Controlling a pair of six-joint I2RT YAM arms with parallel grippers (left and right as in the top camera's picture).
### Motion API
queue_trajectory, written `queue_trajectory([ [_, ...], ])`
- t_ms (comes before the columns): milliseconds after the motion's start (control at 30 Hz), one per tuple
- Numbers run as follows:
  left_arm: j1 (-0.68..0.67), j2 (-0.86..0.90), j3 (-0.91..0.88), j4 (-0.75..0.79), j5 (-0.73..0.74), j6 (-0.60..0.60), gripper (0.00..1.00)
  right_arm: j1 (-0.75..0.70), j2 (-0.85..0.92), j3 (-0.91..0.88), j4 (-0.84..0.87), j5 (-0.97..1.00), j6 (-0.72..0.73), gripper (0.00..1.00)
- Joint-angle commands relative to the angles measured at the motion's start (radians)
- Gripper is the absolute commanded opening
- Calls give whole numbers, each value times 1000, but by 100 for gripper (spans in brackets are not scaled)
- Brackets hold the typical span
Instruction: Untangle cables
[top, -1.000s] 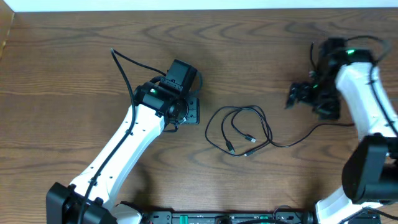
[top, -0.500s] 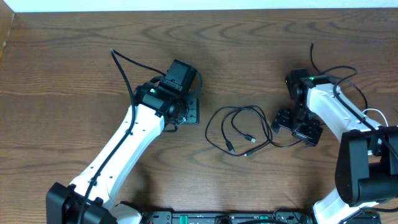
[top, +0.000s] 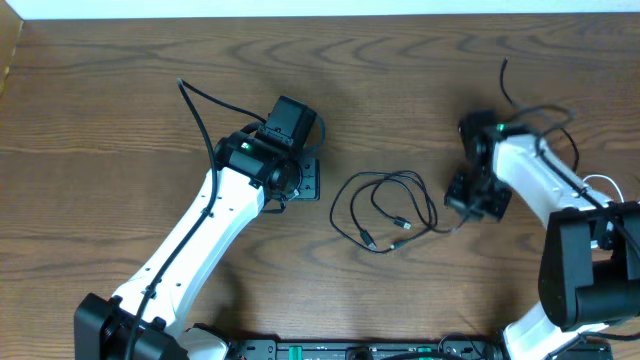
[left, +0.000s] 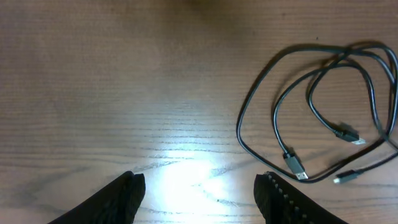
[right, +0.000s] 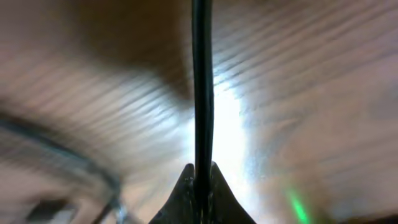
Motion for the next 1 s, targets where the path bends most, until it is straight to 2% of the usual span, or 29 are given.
queue_trajectory([
  [0, 5, -2, 5, -7, -17, -9, 62, 6, -10, 274, -91, -27, -141, 1],
  [167, 5, -2, 5, -7, -17, -9, 62, 6, -10, 651, -222, -27, -245, 1],
  [200, 5, -2, 5, -7, -17, -9, 62, 6, -10, 791, -249, -27, -266, 1],
  [367, 5, -2, 5, -11, -17, -9, 62, 6, -10, 1158, -251, 11, -296, 1],
  [533, 5, -2, 5, -16, -17, -9, 62, -7, -10, 1276, -217, 119, -296, 1],
  [800, 4, -2, 5, -20, -17, -9, 62, -90, -7, 1278, -194, 202, -333, 1],
  [967, 4, -2, 5, -25, -16, -9, 62, -206, -7, 1270, -247, 278, -389, 1],
])
